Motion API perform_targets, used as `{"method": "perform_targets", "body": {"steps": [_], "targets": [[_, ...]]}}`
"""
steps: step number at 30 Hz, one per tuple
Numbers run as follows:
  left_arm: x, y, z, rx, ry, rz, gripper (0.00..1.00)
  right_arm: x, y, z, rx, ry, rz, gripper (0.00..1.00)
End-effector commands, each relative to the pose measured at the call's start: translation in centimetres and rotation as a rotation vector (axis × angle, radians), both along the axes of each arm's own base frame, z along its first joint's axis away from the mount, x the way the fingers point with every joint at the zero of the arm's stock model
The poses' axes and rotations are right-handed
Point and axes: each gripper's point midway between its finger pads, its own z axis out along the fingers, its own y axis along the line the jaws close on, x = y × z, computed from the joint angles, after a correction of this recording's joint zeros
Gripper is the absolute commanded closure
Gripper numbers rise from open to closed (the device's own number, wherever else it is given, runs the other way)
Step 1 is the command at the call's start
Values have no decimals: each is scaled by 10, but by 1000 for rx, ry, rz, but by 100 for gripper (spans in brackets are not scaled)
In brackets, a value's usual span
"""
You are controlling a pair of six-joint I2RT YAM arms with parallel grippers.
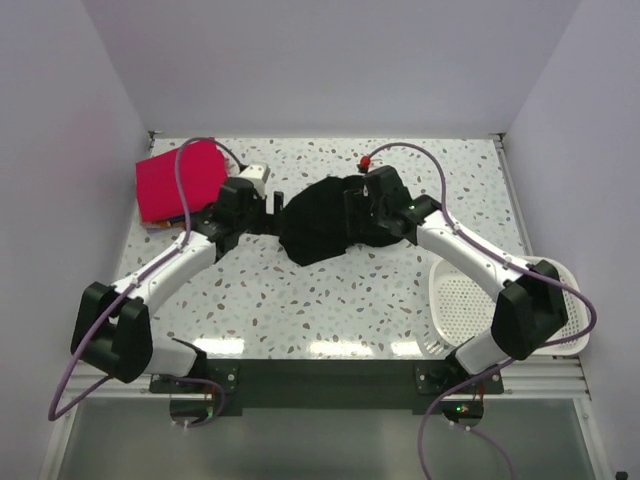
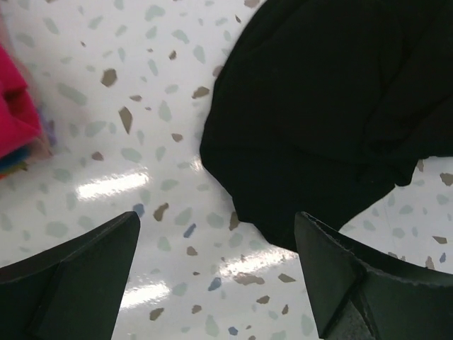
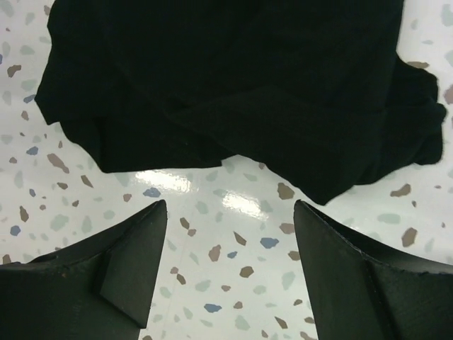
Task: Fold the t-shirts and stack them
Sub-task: Flatten the tshirt out
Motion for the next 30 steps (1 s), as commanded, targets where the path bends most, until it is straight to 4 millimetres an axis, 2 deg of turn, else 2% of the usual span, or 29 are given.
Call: {"method": "perform_targets", "body": {"steps": [1,5,7,11,15,19,24,27,30], "targets": [[-16,-23,-28,-85,75,34,5,12,29,3,93,-12,56,25],[-29,-37,-59,-61,166,46,9,11,32,-6,88,13,77,25],[-34,-47,-66,-59,186,38,11,10,31,-11,78,19,84,25],[-40,-55,-79,-62,216,53,14,10,28,-20,57,28,83,25],[-39,-63,-90,-70,242,62,15,15,26,-28,42,33,72,25],[-40,-67,-108,-40,288,73,19,24,22,-29,24,28,61,25],[-35,-70,-117,-27,293,86,20,34,22,-28,15,19,57,25],[-33,-69,-120,-17,295,95,26,37,25,-31,19,28,59,25],[-33,-69,-123,-16,298,97,47,42,28,-36,18,34,59,25]]}}
